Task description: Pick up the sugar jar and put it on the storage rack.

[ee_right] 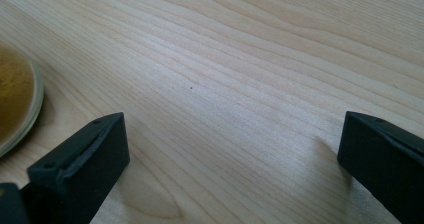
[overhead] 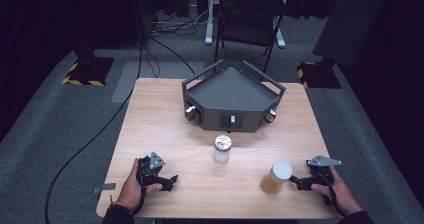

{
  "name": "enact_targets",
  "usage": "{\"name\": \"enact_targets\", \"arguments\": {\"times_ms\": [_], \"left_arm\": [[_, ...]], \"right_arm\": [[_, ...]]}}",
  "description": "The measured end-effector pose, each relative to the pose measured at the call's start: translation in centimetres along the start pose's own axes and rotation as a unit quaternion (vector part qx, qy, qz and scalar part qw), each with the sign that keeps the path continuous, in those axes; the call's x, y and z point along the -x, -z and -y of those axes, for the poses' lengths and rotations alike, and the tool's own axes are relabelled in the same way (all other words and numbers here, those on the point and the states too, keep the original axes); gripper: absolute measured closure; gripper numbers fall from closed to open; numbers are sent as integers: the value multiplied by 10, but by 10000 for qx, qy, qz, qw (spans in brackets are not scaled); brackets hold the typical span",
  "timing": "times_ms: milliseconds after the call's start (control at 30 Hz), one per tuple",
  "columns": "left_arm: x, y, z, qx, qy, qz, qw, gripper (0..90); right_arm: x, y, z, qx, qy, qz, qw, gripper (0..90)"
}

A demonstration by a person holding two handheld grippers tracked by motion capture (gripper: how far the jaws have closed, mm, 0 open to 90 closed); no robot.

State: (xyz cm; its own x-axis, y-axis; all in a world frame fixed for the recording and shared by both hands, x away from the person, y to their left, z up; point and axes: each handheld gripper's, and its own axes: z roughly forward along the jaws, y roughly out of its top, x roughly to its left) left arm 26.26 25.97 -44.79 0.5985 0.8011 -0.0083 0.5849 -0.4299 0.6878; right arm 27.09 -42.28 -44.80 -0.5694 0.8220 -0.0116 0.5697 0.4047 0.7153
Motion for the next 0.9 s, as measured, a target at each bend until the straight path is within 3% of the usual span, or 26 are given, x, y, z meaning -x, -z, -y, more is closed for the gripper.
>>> {"name": "enact_targets", "arguments": {"times_ms": [900], "left_arm": [[1,0,0,-2,21,-24,10000,0]], "right_arm": [[-1,-1,-1,0,5,0,10000,0]]}}
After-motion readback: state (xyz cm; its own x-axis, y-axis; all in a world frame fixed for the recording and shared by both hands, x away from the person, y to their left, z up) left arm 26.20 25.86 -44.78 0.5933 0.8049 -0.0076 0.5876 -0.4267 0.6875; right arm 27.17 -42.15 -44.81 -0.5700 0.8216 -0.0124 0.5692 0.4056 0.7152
